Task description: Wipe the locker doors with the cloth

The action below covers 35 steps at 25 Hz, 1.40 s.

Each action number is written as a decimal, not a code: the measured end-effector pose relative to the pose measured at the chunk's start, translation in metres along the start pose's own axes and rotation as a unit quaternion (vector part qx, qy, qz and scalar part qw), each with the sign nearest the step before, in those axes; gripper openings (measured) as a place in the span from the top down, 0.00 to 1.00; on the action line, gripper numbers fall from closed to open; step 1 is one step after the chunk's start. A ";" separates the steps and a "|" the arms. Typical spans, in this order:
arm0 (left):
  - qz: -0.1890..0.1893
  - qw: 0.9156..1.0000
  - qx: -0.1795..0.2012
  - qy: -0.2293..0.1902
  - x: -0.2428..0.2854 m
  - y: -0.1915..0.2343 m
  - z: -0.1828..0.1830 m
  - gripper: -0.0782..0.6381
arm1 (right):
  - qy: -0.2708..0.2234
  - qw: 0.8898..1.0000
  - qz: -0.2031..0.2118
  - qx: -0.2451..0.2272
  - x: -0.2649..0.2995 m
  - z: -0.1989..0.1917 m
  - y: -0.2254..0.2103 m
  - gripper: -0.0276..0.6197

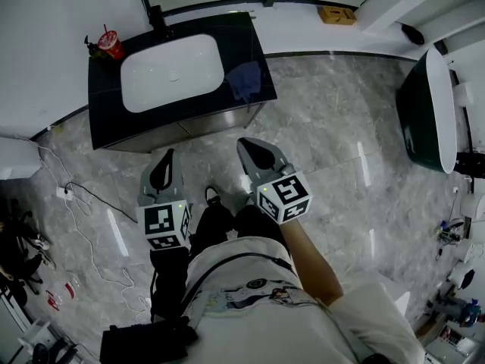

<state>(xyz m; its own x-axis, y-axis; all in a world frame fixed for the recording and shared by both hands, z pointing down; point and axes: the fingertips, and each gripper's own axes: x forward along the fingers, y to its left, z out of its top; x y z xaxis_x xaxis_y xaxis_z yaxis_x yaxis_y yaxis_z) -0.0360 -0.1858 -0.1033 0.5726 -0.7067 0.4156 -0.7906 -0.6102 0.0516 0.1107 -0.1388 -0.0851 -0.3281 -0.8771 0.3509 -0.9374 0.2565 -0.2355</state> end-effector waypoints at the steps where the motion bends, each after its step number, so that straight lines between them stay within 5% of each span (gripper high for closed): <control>1: -0.001 1.000 -0.002 0.006 0.006 0.001 -0.002 0.89 | 0.007 1.000 -0.001 0.003 0.004 -0.003 -0.006 0.95; 13: 0.031 0.999 -0.014 0.041 0.099 -0.004 -0.016 0.89 | 0.064 0.998 0.008 0.008 0.070 -0.024 -0.090 0.95; 26: 0.033 0.988 -0.041 0.142 0.191 -0.004 -0.096 0.89 | 0.192 0.980 -0.029 -0.038 0.176 -0.106 -0.222 0.95; 31: 0.036 0.984 -0.044 0.166 0.198 -0.008 -0.114 0.89 | 0.228 0.972 -0.031 -0.052 0.201 -0.130 -0.242 0.86; 35: 0.033 0.983 -0.044 0.177 0.196 -0.013 -0.120 0.89 | 0.279 0.957 -0.035 -0.070 0.224 -0.150 -0.256 0.67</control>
<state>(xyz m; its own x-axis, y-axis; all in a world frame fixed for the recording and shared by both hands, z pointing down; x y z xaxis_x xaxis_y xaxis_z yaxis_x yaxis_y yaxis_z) 0.0604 -0.2735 0.0866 0.4202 -0.5655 0.7097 -0.8479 -0.5232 0.0851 0.2598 -0.3396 0.1894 -0.2377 -0.5507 0.8001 -0.9533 0.2901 -0.0835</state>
